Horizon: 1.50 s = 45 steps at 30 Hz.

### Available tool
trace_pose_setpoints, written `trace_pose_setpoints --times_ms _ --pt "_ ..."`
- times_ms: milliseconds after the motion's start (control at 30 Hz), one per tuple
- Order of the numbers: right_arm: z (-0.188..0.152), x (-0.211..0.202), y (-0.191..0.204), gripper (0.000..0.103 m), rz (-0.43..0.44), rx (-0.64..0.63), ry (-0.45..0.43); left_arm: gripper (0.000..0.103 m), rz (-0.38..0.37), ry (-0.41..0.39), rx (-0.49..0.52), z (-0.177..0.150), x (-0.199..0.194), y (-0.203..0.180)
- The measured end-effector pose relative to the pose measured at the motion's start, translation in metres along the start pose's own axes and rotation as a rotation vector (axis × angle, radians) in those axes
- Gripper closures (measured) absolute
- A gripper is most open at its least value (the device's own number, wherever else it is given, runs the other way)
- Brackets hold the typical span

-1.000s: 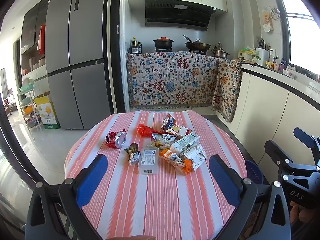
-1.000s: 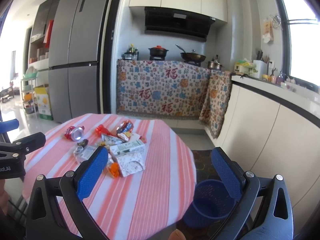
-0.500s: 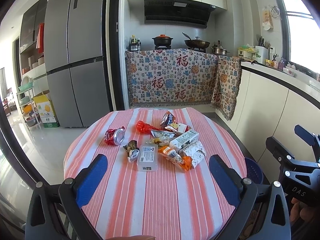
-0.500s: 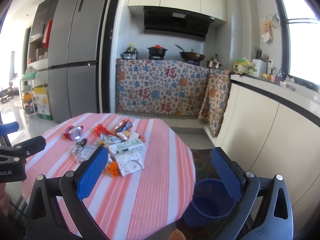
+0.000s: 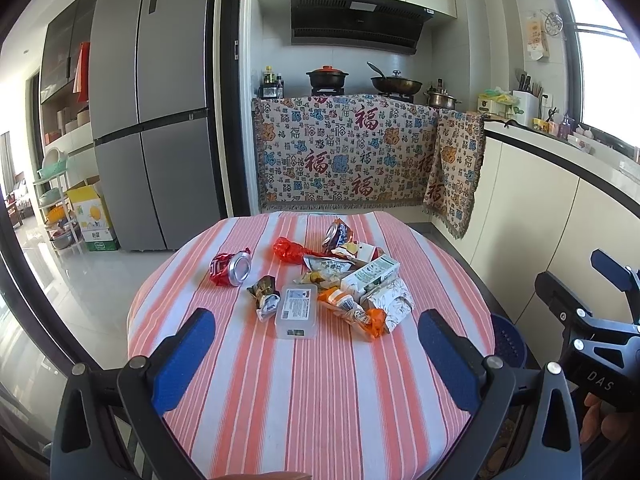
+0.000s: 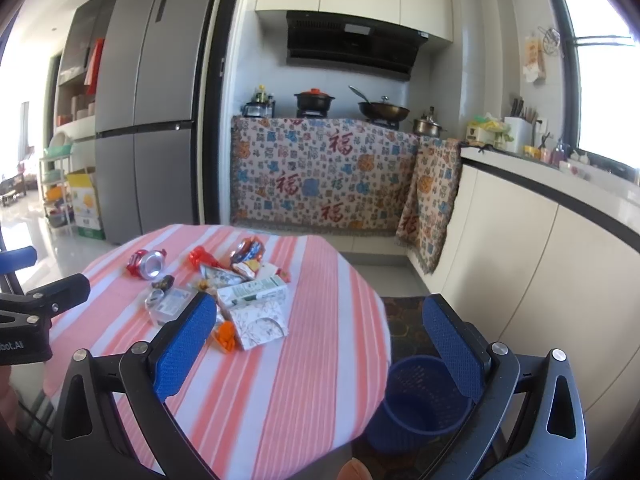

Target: Collect trash

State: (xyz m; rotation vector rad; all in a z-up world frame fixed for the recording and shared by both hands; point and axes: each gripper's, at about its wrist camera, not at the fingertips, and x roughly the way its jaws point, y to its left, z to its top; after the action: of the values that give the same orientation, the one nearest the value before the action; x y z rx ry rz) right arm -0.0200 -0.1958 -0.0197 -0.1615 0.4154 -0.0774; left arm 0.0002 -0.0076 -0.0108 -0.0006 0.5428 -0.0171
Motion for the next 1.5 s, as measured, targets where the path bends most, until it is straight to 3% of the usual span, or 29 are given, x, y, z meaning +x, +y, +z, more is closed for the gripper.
trace_pose_setpoints --times_ms 1500 --pt "-0.002 0.0002 -0.0029 0.0 -0.007 0.002 0.003 0.0 -0.005 0.007 0.002 -0.0025 0.0006 -0.0014"
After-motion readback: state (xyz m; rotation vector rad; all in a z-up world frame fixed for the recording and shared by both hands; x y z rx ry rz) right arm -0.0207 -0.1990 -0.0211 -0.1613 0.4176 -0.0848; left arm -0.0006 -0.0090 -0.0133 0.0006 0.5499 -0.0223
